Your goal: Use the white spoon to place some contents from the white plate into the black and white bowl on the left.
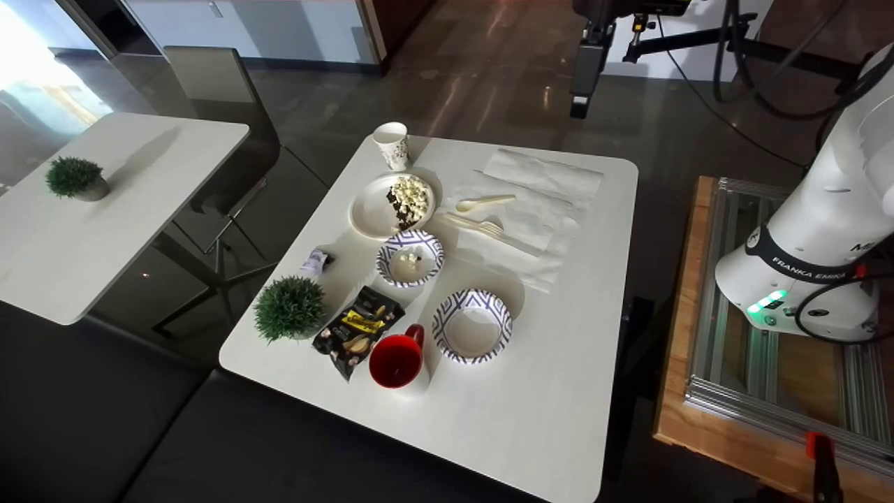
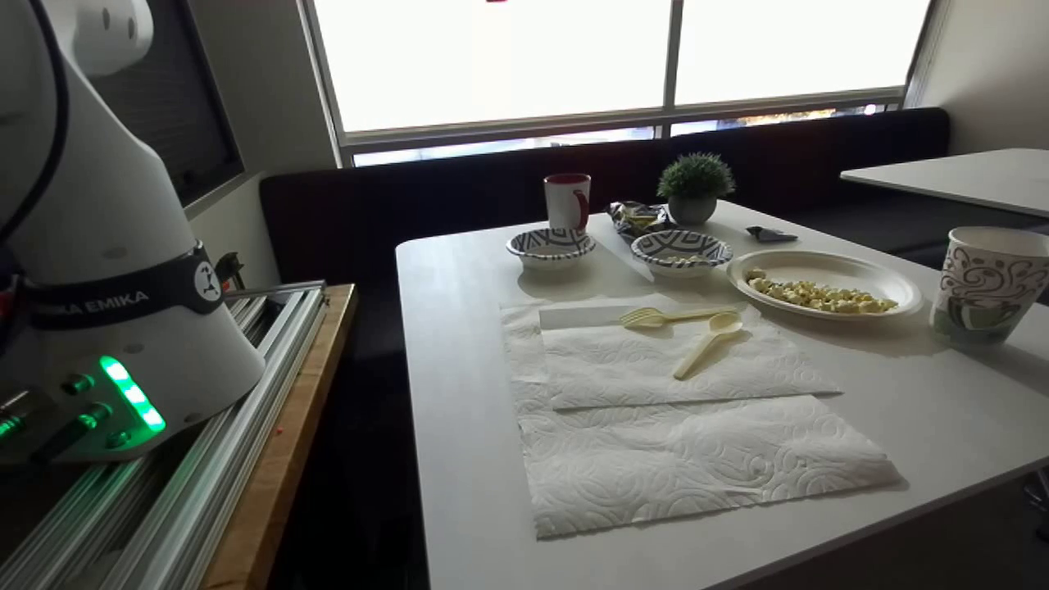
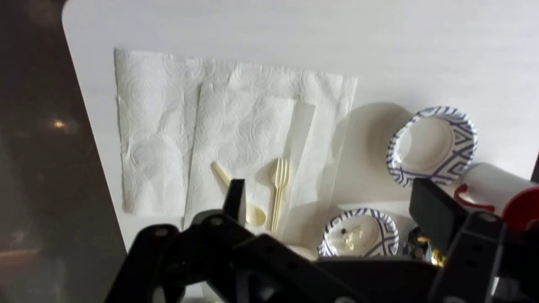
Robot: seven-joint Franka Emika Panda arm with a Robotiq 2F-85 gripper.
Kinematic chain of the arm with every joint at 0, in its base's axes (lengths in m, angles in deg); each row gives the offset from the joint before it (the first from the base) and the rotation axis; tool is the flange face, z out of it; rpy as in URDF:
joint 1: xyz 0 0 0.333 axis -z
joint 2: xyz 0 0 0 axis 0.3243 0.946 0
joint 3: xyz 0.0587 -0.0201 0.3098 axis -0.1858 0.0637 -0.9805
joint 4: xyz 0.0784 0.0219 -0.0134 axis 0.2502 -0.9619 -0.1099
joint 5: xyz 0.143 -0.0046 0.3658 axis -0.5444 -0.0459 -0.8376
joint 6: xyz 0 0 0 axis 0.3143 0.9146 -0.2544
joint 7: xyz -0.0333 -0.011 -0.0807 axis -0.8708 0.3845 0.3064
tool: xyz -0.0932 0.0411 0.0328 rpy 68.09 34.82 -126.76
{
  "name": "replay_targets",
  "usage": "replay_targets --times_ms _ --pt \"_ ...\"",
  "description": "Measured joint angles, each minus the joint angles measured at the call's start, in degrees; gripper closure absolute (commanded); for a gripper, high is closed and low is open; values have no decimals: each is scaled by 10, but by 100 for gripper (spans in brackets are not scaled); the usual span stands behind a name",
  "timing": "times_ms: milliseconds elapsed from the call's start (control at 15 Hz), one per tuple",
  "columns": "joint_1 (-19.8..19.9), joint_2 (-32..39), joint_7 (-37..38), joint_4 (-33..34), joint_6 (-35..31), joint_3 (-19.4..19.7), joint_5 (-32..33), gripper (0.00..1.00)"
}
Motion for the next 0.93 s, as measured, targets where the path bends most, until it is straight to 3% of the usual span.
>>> replay_targets --times_ms 533,733,933 --pt "-45 155 -110 -42 -371 2 -1 0" --pt "-81 242 -174 -46 -457 28 -45 0" --pt "-112 314 -262 -37 -494 55 -130 0"
